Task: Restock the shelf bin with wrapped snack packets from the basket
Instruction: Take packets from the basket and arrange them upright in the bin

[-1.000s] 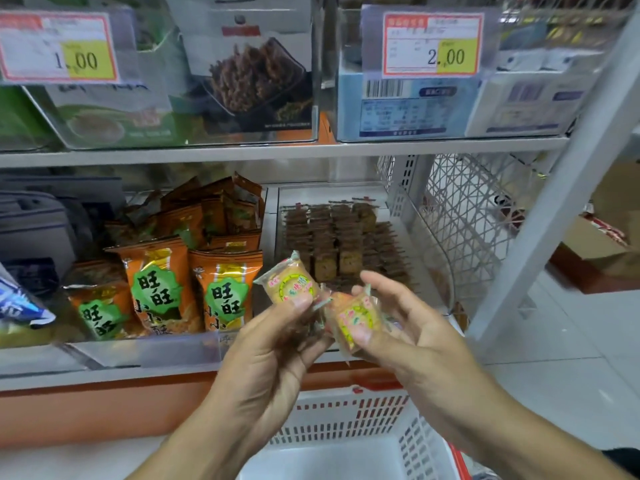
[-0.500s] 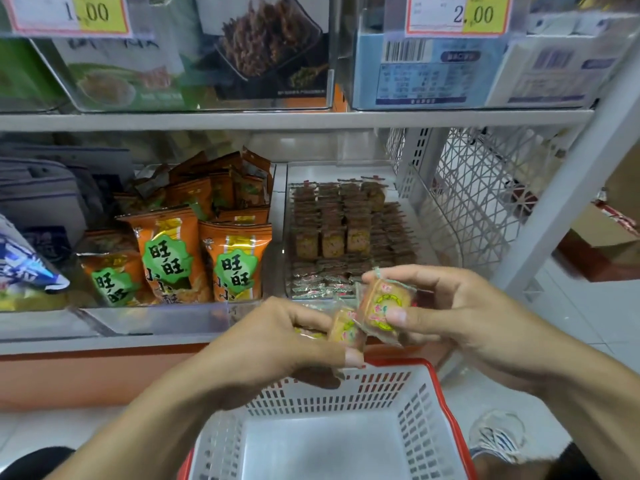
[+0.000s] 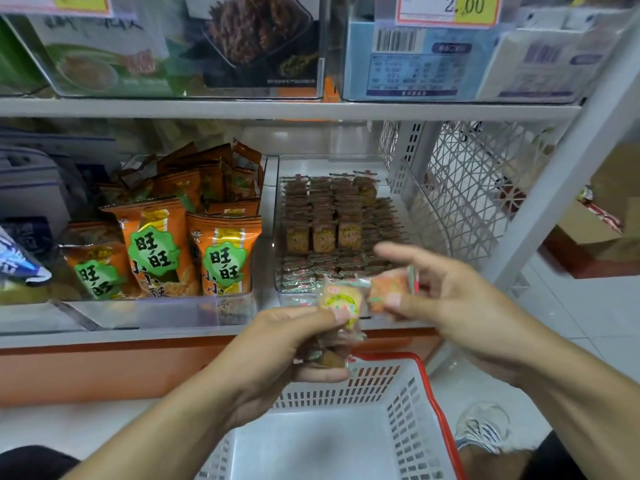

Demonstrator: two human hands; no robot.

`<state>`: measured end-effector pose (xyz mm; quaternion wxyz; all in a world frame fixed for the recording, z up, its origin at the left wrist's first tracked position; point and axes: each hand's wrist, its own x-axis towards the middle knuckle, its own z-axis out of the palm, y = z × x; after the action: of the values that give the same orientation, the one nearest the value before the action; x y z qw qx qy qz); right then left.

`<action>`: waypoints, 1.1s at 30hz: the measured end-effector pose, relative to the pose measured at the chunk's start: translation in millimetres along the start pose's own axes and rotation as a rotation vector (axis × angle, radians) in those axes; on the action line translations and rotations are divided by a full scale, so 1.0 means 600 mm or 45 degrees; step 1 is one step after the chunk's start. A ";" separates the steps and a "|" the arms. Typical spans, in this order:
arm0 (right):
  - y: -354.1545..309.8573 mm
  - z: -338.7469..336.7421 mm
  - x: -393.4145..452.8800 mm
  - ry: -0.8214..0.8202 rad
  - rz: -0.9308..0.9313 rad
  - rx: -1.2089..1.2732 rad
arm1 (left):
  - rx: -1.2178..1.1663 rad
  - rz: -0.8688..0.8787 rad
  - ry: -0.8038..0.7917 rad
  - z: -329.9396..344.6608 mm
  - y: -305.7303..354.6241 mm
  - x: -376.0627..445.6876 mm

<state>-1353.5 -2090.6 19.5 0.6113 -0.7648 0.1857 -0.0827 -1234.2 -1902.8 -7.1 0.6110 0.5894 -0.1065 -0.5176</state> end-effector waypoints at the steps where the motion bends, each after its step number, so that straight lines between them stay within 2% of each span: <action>1: -0.004 -0.001 -0.001 0.130 -0.078 0.045 | -0.059 -0.001 0.034 -0.002 0.001 0.001; 3: -0.014 0.008 -0.009 0.331 -0.360 0.026 | -0.100 0.015 0.082 -0.004 0.001 0.002; 6: -0.003 0.042 -0.026 0.340 -0.658 -0.356 | -0.086 0.056 0.039 0.000 -0.001 0.002; 7: 0.006 0.049 -0.029 0.315 -0.644 -0.387 | -0.063 0.077 0.007 0.001 -0.001 0.002; 12: 0.006 0.059 -0.036 0.165 -0.520 -0.117 | 0.012 0.146 -0.007 -0.003 0.002 -0.003; 16: 0.007 0.060 -0.030 0.293 -0.434 0.014 | 0.047 0.187 -0.008 -0.003 0.002 -0.001; 21: 0.007 0.046 -0.019 0.414 -0.241 0.423 | 0.013 0.180 0.069 0.001 -0.004 0.006; 23: -0.006 0.018 -0.016 0.285 -0.197 0.477 | 0.051 0.191 0.097 -0.001 -0.002 0.007; 26: -0.023 -0.017 -0.017 -0.220 -0.068 0.384 | 0.179 0.207 0.095 -0.006 0.002 0.007; 27: -0.022 -0.021 -0.017 -0.294 -0.046 0.278 | 0.233 0.200 0.059 -0.006 0.004 0.007; 29: -0.015 -0.022 -0.014 -0.299 0.032 0.128 | 0.322 0.157 -0.061 -0.005 0.007 0.006; 33: -0.014 -0.024 -0.010 -0.372 0.250 0.173 | 0.398 0.076 -0.268 -0.008 0.017 0.010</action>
<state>-1362.3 -2099.6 31.5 0.6872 -0.7038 0.1628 0.0770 -1223.1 -1906.7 -2.8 0.5127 0.6164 -0.2664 -0.5350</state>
